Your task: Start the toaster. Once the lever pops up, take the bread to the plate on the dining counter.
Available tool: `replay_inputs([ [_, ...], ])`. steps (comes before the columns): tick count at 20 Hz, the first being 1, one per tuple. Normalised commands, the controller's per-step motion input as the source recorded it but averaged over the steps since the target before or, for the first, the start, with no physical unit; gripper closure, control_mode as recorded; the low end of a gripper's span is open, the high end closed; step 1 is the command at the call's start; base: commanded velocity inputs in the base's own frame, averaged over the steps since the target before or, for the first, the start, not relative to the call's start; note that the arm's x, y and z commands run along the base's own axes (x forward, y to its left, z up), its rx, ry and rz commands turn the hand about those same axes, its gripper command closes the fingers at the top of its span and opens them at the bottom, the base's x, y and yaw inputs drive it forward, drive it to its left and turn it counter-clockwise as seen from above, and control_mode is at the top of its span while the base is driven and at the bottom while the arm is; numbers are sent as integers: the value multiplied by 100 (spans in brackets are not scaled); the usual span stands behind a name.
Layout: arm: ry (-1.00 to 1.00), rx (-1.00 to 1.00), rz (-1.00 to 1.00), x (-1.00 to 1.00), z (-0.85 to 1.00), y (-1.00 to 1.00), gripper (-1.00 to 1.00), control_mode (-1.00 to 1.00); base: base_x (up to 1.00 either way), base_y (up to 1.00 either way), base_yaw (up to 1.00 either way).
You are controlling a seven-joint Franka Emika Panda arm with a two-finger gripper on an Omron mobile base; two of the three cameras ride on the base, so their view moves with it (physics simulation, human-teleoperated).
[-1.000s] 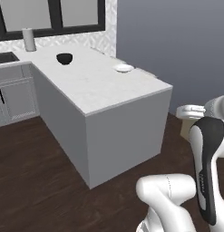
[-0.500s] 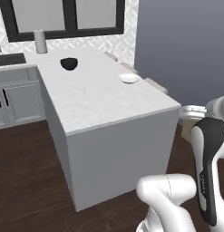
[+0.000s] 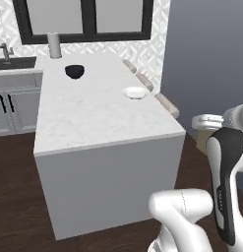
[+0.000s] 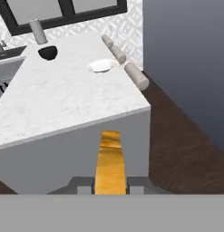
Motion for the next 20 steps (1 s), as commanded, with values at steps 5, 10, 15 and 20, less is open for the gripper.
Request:
replay_inputs([
  [5, 0, 0, 0, 0, 0, 0, 100, 100, 51, -95, 35],
  [10, 0, 0, 0, 0, 0, 0, 100, 100, 44, -87, 40],
  [15, 0, 0, 0, 0, 0, 0, 100, 100, 33, -86, 41],
  [20, 0, 0, 0, 0, 0, 0, 100, 100, 15, -86, 43],
])
